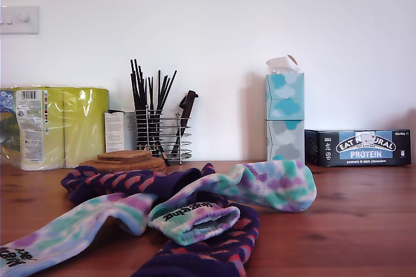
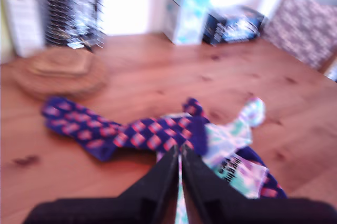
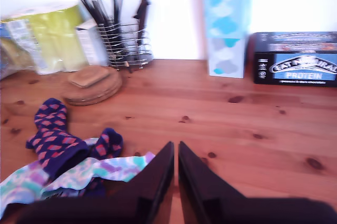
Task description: Pair up the socks based on colour and pattern, by placing each sock on top of its pair
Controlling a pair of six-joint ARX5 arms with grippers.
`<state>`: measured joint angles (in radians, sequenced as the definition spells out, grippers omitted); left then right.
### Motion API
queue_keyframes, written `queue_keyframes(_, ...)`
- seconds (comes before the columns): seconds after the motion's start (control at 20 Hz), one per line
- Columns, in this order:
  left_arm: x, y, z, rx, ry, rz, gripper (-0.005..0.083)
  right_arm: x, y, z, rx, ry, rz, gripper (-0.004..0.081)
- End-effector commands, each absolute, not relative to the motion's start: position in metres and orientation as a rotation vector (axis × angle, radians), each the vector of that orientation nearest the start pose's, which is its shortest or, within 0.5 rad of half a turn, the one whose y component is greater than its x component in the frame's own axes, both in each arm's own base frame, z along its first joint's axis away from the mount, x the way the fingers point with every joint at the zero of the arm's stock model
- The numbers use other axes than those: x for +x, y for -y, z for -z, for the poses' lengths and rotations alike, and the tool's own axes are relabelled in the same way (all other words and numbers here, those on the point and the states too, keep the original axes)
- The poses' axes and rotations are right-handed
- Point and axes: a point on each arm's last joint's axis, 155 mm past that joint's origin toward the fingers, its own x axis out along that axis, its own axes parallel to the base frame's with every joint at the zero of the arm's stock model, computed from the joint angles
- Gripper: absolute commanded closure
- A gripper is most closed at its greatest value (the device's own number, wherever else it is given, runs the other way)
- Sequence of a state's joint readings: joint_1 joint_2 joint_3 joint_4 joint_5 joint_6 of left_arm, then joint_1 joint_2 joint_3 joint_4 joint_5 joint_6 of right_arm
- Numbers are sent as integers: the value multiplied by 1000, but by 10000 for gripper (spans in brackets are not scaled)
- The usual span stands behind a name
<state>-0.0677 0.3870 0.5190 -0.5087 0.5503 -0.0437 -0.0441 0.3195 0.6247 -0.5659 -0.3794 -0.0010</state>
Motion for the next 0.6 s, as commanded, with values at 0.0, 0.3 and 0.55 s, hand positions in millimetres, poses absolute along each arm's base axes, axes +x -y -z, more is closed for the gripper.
queue_keyframes(0.0,213,123,-216,-100,-396,679,797,222,-66,-265,47,-271,-379,783)
queue_keyframes(0.3,231,162,-206,68,-499,875,797,242,-82,-238,-29,-574,-513,783)
queue_keyframes(0.55,246,227,-194,169,-530,1074,797,244,-100,-224,-62,-734,-611,783)
